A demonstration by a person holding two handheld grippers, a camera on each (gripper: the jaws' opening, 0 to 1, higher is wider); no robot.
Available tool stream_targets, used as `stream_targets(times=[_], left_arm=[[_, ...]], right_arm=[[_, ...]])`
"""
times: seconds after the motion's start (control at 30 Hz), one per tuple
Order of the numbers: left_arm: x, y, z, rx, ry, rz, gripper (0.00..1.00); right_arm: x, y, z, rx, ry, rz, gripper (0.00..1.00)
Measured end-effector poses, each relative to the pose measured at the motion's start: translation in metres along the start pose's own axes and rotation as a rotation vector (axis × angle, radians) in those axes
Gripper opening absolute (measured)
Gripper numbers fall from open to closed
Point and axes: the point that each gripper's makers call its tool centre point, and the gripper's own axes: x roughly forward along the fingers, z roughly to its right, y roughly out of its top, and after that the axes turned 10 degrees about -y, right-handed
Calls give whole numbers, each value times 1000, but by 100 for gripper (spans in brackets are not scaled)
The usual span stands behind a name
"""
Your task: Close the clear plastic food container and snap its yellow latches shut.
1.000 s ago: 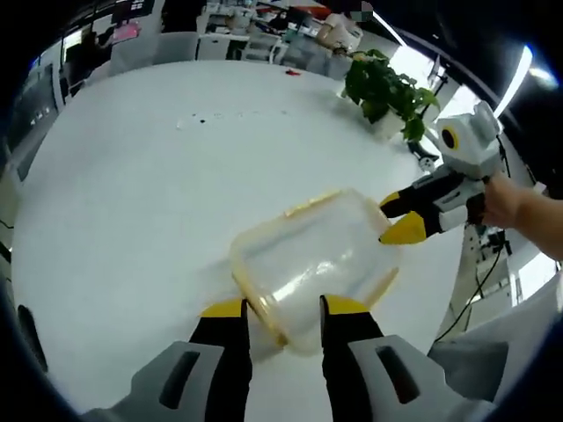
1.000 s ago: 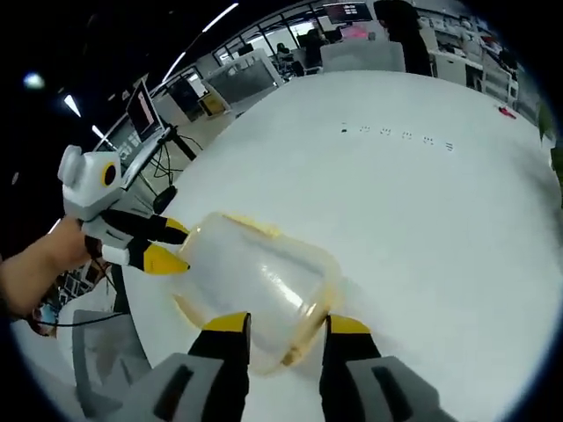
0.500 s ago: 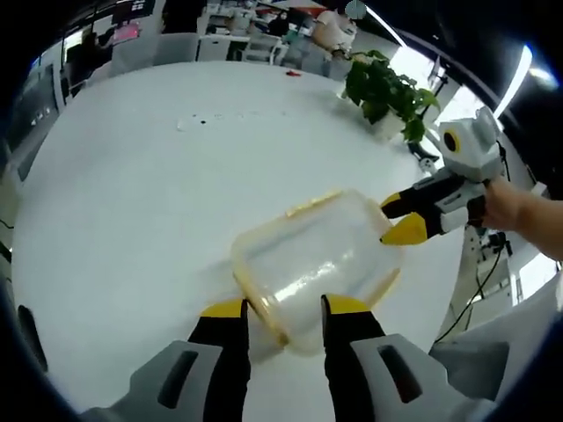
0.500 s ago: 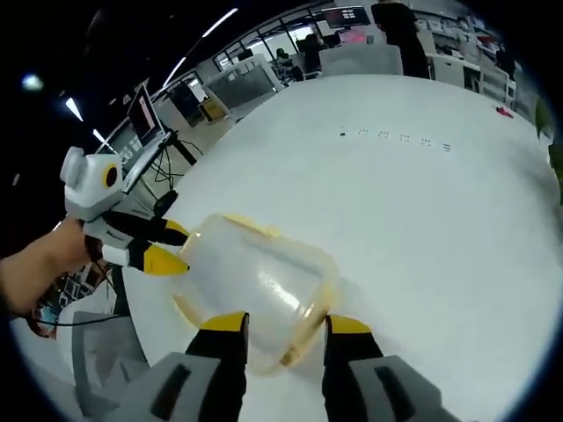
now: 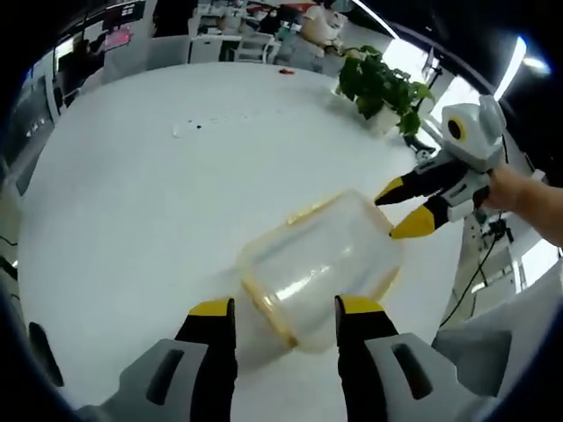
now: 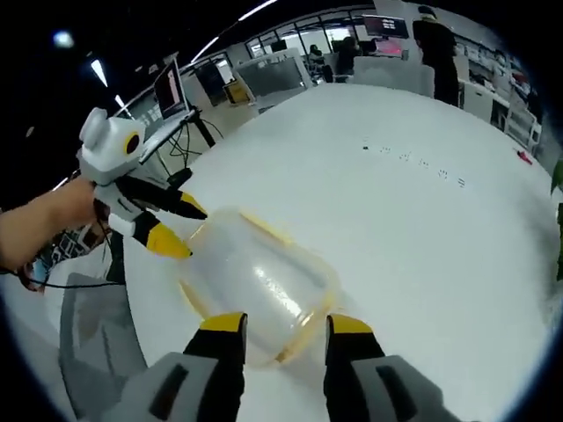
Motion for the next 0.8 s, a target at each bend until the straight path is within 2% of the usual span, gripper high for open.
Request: stream_targets(times=[0.17, 0.27, 0.3, 0.37, 0.57, 0.67, 0.8], left_arm=[[-4, 8, 10, 67, -10, -4, 45], [-5, 8, 8, 135, -11, -36, 43], [-5, 7, 9, 151, -13, -45, 43], [-5, 8, 8, 166, -13, -45, 44], [-5, 5, 14, 215, -59, -84, 43], [-4, 4, 15, 244, -65, -107, 44], [-1, 4, 18, 284, -79, -125, 44]], right_arm=[[-2, 5, 5, -96, 8, -2, 35], [-3, 3, 4, -112, 29, -13, 34], [-3, 2, 5, -147, 33, -25, 33], [-3, 1, 5, -198, 34, -31, 33], [-3, 2, 0, -253, 57, -41, 32], [-3, 0, -3, -312, 70, -49, 33], [-3, -1, -6, -339, 85, -55, 32]])
